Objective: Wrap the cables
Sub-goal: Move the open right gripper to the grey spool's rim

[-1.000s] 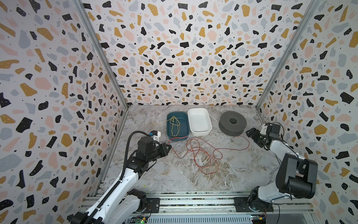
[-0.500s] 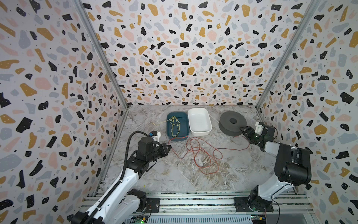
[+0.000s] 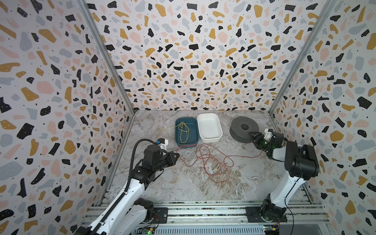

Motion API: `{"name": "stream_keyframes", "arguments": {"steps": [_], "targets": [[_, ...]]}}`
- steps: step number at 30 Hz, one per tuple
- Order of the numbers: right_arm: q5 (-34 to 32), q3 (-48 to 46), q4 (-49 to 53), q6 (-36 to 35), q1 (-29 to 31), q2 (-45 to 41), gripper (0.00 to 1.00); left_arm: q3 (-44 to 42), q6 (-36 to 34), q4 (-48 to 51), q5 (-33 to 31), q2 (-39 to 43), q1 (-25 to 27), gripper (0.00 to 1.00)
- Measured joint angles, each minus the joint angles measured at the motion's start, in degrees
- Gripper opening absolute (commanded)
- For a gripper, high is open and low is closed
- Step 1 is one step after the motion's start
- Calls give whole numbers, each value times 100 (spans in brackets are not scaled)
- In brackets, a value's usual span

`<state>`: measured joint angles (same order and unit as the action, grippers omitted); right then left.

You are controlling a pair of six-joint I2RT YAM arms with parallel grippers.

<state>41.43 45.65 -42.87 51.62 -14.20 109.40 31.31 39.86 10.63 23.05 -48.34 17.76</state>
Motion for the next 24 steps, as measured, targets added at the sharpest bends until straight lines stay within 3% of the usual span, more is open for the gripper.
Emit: {"name": "stream_keyframes", "arguments": {"steps": [5,16,18,24], "targets": [[0,389,-155,46,81,208,60,-48,4,68,2,98,0,0],[79,431,-743,485,87,627,20,-140,-61,337,2,304,0,0],[184,424,-846,586,87,527,12,-140,-109,407,4,319,0,0],[76,417,-474,308,142,-225,3,-144,-188,437,52,415,0,0]]}}
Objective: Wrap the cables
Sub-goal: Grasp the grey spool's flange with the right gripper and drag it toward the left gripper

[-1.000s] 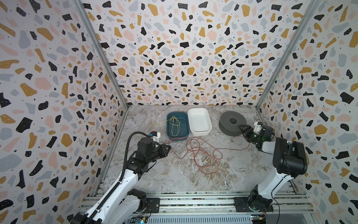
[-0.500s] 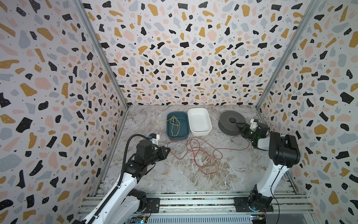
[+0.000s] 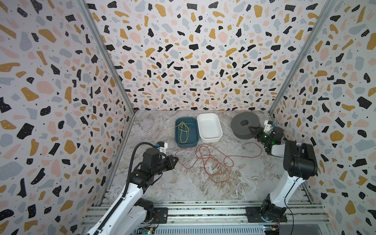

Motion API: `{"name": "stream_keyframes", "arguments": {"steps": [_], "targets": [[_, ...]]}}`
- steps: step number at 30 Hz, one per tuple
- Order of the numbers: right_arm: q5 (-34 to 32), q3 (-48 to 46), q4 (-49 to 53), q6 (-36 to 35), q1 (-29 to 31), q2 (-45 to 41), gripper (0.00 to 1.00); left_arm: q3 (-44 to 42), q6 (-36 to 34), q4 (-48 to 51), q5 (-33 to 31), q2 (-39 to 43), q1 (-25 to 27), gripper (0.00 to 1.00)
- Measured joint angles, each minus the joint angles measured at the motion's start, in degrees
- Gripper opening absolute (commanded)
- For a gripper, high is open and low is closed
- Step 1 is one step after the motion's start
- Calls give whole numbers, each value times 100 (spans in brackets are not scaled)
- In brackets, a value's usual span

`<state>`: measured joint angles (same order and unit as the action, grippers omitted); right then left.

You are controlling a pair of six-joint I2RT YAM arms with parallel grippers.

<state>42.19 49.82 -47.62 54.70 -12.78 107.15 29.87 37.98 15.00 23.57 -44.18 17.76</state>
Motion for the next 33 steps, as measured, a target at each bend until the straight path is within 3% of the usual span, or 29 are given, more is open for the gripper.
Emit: {"name": "stream_keyframes", "arguments": {"steps": [8,17,23,29,33], "targets": [[-619,-2,1779,-966,186,-1067,0,-61,-295,-22,166,-17,0,0],[-1687,330,4155,-2273,1204,-2743,0,-149,-415,-269,439,-57,0,0],[-2050,463,5226,-2588,1781,-3716,0,-149,-474,-251,433,-20,0,0],[-2559,778,6181,-2612,2994,-4214,0,-151,-225,-221,365,243,0,0],[-3049,981,6463,-2444,4269,-4325,0,-216,-70,-219,380,507,0,0]]}}
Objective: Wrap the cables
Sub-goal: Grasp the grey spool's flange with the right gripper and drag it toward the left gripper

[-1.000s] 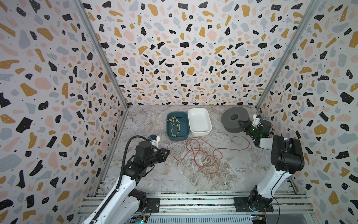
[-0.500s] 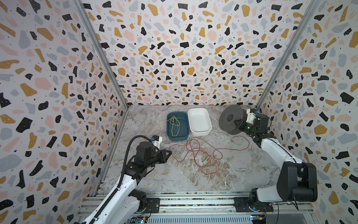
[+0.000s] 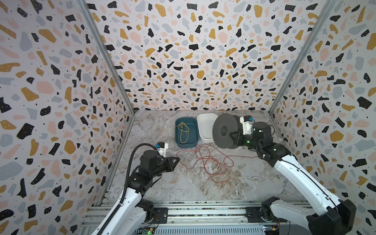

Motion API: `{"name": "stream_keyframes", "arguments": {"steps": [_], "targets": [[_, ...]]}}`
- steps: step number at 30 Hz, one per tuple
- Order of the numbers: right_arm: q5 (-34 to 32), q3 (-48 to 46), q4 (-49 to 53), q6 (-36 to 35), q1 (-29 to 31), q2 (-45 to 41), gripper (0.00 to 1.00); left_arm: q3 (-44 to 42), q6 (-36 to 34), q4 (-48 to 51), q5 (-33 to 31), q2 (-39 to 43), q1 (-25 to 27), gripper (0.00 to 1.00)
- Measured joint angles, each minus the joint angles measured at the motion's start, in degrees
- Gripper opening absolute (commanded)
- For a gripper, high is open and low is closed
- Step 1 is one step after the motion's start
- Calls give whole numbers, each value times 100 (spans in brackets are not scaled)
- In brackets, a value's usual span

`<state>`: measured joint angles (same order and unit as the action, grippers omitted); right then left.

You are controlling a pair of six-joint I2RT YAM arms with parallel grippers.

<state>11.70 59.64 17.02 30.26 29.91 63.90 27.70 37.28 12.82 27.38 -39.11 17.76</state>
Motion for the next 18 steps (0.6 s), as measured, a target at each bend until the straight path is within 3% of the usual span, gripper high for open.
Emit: {"name": "stream_keyframes", "arguments": {"steps": [7,18], "targets": [[-710,61,-68,529,1818,319,0,-295,157,291,111,339,0,0],[-1718,63,-568,1132,3281,1547,0,-378,654,833,9,1690,0,0]]}}
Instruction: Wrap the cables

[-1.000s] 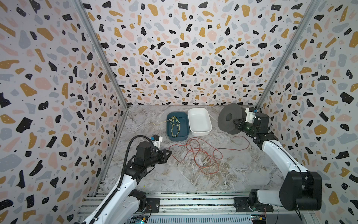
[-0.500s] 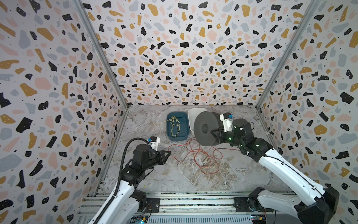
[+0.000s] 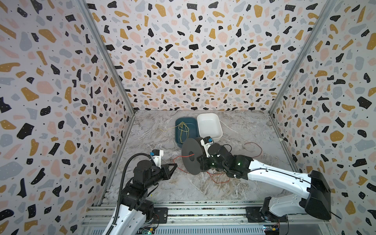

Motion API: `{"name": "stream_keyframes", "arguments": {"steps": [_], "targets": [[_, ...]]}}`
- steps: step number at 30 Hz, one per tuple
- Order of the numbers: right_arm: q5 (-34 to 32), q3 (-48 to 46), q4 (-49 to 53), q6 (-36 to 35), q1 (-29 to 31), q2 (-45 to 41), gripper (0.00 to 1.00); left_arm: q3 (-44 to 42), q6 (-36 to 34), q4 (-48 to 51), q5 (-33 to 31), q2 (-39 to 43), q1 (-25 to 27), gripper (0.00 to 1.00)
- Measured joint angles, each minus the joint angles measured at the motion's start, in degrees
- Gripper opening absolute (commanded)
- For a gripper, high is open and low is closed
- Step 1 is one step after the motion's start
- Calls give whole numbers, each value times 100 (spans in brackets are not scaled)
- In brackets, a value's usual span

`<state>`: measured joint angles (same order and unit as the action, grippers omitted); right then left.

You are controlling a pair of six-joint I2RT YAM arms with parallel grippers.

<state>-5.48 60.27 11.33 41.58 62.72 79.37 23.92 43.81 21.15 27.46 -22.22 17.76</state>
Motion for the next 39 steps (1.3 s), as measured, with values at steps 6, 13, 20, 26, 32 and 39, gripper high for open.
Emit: {"name": "stream_keyframes", "arguments": {"steps": [6,13,20,26,32,39], "targets": [[-557,188,-20,280,225,595,0,-11,267,264,-52,437,0,0],[-1078,485,-109,553,256,1036,0,-81,431,455,-68,678,0,0],[-1515,761,66,695,310,1281,0,-63,372,691,-144,708,0,0],[-2048,1113,730,743,315,1480,0,-63,330,675,-162,570,0,0],[-2240,1624,1060,750,315,1884,0,103,291,713,-367,365,0,0],[-2256,2238,1213,732,319,2402,15,326,291,542,-529,269,0,0]]}}
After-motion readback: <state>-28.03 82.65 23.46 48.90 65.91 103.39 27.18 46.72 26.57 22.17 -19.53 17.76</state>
